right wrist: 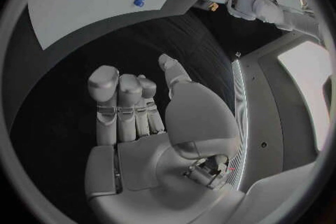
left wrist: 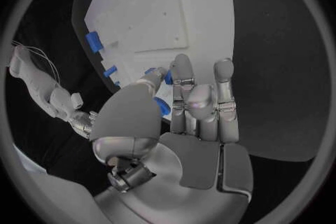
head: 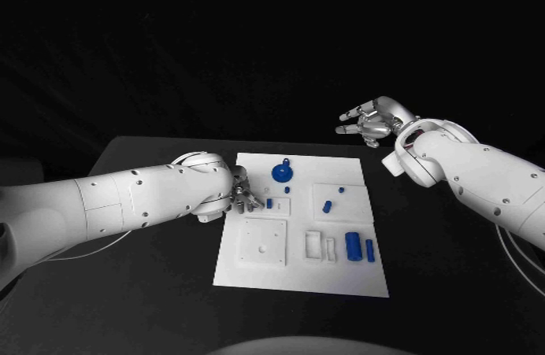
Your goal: Assemble the parts on the task board
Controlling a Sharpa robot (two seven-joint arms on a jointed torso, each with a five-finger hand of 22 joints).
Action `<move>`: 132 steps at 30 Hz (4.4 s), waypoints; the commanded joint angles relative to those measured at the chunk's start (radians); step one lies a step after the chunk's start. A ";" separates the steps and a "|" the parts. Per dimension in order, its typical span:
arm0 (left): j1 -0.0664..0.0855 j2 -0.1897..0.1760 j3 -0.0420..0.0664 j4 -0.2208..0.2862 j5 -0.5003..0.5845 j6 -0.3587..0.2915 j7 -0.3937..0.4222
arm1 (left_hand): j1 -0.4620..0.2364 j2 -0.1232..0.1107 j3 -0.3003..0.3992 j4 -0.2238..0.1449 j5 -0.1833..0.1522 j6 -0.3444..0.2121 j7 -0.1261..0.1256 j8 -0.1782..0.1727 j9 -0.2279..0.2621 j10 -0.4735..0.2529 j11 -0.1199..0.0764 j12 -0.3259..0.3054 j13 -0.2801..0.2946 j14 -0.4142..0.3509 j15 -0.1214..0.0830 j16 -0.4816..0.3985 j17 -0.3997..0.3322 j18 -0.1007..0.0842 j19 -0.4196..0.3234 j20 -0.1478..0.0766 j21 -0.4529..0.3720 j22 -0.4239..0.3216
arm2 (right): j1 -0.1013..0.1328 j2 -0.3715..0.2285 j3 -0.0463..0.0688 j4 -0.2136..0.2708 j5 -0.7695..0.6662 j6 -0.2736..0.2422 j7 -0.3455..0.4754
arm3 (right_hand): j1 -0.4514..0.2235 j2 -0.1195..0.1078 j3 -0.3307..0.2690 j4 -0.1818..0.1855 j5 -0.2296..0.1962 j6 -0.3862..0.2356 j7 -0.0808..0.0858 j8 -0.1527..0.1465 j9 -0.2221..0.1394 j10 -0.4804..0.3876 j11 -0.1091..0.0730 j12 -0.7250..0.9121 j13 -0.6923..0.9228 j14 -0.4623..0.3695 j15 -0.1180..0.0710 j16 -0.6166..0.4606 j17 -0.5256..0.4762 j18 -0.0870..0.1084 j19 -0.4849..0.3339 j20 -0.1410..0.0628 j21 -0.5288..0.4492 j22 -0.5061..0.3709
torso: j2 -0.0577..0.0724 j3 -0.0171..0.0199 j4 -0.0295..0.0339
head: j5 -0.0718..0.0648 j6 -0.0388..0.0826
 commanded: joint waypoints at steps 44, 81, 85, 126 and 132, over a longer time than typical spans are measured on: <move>0.025 -0.218 0.059 0.199 0.142 -0.204 0.322 | 0.274 0.051 -0.144 -0.117 -0.021 -0.184 0.126 -0.136 -0.380 -0.133 0.088 -0.381 -0.215 -0.182 0.064 -0.249 -0.248 0.013 -0.085 0.056 -0.204 -0.073 | -0.030 -0.046 0.000 0.037 0.000 -0.016 0.017 | -0.005 -0.001 0.025 -0.015 0.005 0.020 -0.005 -0.007 -0.001 -0.018 -0.017 -0.315 -0.357 -0.013 -0.014 -0.049 -0.031 0.012 0.035 -0.008 -0.062 0.090 | -0.001 0.0002 0.0013 | -0.011 0.020; 0.038 0.105 0.002 -0.158 -0.392 -0.195 0.706 | 0.299 -0.008 -0.015 -0.195 -0.018 -0.223 0.122 -0.210 -0.607 -0.326 0.151 -0.496 -0.243 -0.060 0.080 -0.294 -0.272 0.076 0.015 0.080 -0.211 0.017 | -0.033 -0.020 0.001 0.030 0.070 -0.149 0.107 | -0.030 -0.005 0.098 -0.053 0.014 0.035 0.004 -0.006 -0.002 0.063 0.013 -0.774 -0.975 -0.053 0.004 -0.162 -0.214 0.039 0.033 0.007 -0.448 -0.005 | 0.012 -0.0072 -0.0075 | -0.009 0.039; 0.028 0.130 -0.002 -0.183 -0.410 -0.188 0.711 | 0.301 -0.013 -0.016 -0.186 -0.016 -0.223 0.121 -0.210 -0.607 -0.326 0.148 -0.497 -0.243 -0.066 0.080 -0.255 -0.258 0.074 0.008 0.080 -0.190 0.022 | -0.032 -0.016 0.001 0.028 0.073 -0.150 0.109 | -0.031 -0.006 0.098 -0.052 0.015 0.034 0.005 -0.006 -0.002 0.063 0.013 -0.774 -0.978 -0.054 0.004 -0.161 -0.216 0.039 0.034 0.007 -0.453 -0.005 | 0.010 -0.0070 -0.0065 | -0.011 0.040; -0.030 0.216 -0.004 -0.313 -0.463 -0.151 0.718 | 0.292 0.008 0.030 -0.178 -0.029 -0.190 0.127 -0.210 -0.607 -0.295 0.133 -0.497 -0.243 -0.058 0.077 -0.199 -0.268 0.083 -0.013 0.085 -0.123 0.021 | -0.022 -0.004 0.001 0.027 0.079 -0.143 0.111 | -0.030 -0.007 0.100 -0.048 0.020 0.029 0.007 -0.006 -0.002 0.058 0.019 -0.792 -1.007 -0.063 0.008 -0.159 -0.232 0.044 0.035 0.011 -0.508 -0.012 | 0.009 -0.0061 -0.0051 | -0.024 0.028; -0.033 0.218 -0.004 -0.317 -0.457 -0.148 0.721 | 0.287 0.014 0.032 -0.170 -0.031 -0.178 0.126 -0.210 -0.607 -0.281 0.129 -0.497 -0.243 -0.057 0.075 -0.196 -0.268 0.080 -0.014 0.083 -0.119 0.021 | -0.021 -0.004 0.001 0.026 0.079 -0.140 0.110 | -0.031 -0.007 0.101 -0.048 0.023 0.030 0.007 -0.006 -0.001 0.058 0.019 -0.792 -1.008 -0.063 0.008 -0.159 -0.233 0.044 0.035 0.011 -0.508 -0.011 | 0.009 -0.0064 -0.0048 | -0.024 0.027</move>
